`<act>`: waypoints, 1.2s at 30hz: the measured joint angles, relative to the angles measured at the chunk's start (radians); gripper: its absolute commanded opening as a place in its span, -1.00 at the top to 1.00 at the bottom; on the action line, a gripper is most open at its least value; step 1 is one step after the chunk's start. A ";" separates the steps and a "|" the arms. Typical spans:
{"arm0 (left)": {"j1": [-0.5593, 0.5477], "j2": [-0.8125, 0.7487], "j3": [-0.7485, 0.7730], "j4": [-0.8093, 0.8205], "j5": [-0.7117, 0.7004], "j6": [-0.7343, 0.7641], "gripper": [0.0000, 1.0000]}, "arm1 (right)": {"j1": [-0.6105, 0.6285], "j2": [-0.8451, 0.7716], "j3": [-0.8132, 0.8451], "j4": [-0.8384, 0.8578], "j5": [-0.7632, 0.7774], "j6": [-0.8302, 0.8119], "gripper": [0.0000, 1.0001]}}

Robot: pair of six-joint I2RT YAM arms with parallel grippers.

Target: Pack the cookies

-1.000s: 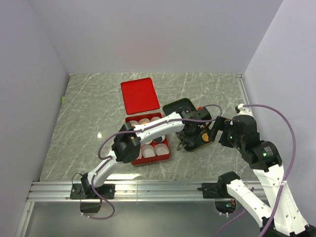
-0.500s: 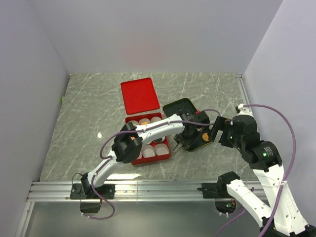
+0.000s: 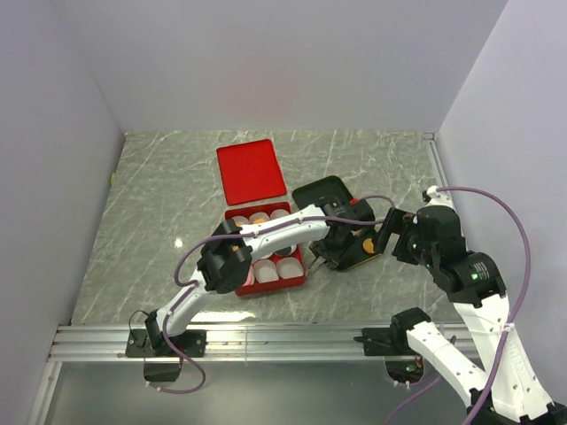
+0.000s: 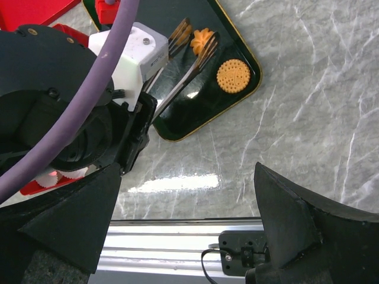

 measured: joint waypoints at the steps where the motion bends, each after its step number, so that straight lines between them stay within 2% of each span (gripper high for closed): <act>1: 0.000 -0.003 -0.003 -0.001 0.000 0.001 0.11 | 0.000 0.002 0.001 0.000 -0.002 0.000 -1.00; 6: 0.000 -0.004 -0.013 -0.007 -0.003 0.004 0.36 | 0.000 0.012 0.003 0.000 -0.003 0.000 -1.00; 18: 0.013 -0.031 0.006 -0.034 -0.011 -0.010 0.37 | 0.000 0.019 0.041 -0.009 -0.005 0.011 -1.00; 30: 0.071 -0.348 -0.058 -0.079 -0.060 -0.048 0.40 | 0.000 0.090 0.376 -0.026 -0.025 0.053 -1.00; 36: 0.071 -0.469 -0.152 -0.136 -0.101 -0.088 0.39 | 0.000 0.093 0.423 -0.035 -0.027 0.053 -1.00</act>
